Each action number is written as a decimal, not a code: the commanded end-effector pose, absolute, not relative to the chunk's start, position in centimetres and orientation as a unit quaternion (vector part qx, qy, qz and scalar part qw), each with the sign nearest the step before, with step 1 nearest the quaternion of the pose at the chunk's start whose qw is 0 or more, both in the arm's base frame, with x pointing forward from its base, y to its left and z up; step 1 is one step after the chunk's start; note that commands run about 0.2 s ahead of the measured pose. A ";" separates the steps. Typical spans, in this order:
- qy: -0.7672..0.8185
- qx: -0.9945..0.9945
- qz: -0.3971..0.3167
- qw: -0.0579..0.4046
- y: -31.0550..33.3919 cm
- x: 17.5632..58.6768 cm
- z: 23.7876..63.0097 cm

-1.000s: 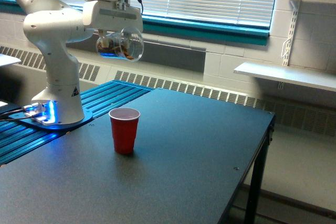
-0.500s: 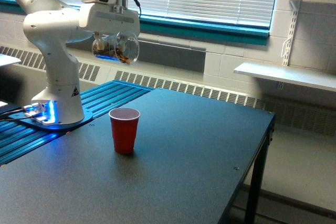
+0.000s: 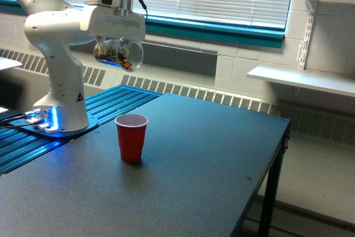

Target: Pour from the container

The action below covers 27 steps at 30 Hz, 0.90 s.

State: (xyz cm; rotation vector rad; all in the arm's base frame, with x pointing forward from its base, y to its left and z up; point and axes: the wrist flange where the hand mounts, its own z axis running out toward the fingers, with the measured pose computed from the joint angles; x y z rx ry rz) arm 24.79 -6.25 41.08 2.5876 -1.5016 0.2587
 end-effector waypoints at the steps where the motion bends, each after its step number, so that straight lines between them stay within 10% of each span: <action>1: -0.506 0.856 0.064 0.084 -6.3 24.1 39.4; 27: -0.495 0.863 0.030 0.096 -5.9 24.6 37.3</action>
